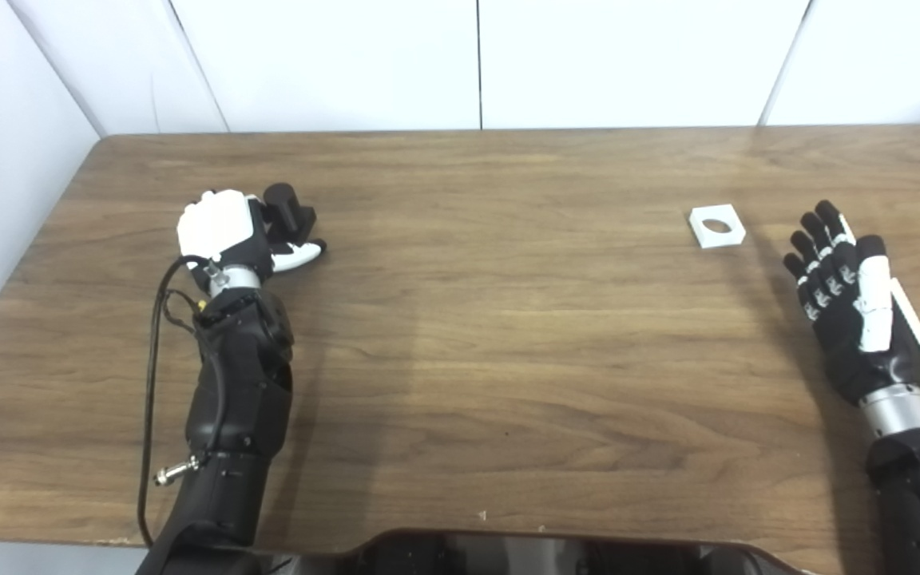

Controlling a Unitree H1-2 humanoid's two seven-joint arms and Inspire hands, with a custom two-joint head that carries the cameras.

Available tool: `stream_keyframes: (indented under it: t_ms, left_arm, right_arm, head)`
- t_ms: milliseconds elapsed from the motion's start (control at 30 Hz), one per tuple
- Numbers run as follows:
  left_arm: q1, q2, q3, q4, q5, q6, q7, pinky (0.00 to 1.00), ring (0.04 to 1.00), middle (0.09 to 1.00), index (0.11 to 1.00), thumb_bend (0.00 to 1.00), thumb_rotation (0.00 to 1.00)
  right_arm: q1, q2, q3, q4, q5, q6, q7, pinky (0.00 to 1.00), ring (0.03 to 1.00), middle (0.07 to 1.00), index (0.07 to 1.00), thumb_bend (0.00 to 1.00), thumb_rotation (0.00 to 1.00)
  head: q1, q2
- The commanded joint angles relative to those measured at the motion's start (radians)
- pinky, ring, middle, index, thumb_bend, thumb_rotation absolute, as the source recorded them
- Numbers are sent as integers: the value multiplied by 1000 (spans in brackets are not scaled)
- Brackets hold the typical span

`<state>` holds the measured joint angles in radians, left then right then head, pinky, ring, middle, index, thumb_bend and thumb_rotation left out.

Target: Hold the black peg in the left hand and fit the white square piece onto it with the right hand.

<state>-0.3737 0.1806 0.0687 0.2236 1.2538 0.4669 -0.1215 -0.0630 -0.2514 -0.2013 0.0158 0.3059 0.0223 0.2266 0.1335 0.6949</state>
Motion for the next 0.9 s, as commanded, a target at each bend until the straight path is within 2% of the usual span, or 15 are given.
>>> stream_keyframes:
  t_ms: [0, 167, 500, 833, 867]
  left_arm:
    - [-37, 26, -7, 7, 1, 3, 24, 1000, 1000, 922, 655, 749, 383]
    - [-36, 33, -16, 12, -13, 3, 36, 1000, 1000, 923, 631, 751, 335]
    - [-36, 38, -34, 16, -42, 3, 61, 1000, 1000, 924, 592, 718, 309]
    - [-38, 48, -46, 22, -104, 2, 103, 1000, 1000, 915, 534, 695, 196]
    - [-38, 48, -47, 21, -108, 2, 103, 1000, 1000, 916, 516, 630, 151]
  right_arm:
    - [18, 7, 3, 34, 4, -28, 6, 1000, 1000, 1000, 1000, 528, 1000]
    - [18, 8, 4, 29, 6, -26, 7, 1000, 1000, 1000, 1000, 524, 1000]
    - [21, 5, 4, 30, -3, -29, 5, 1000, 1000, 1000, 1000, 550, 1000]
    - [17, 7, -3, 33, 8, -28, 6, 1000, 1000, 1000, 1000, 559, 1000]
    - [18, 6, -3, 31, 6, -28, 6, 1000, 1000, 1000, 1000, 561, 1000]
  head:
    - [1, 1]
    - [-1, -1]
    - [-3, -8]
    - [-6, -10]
    - [-6, -10]
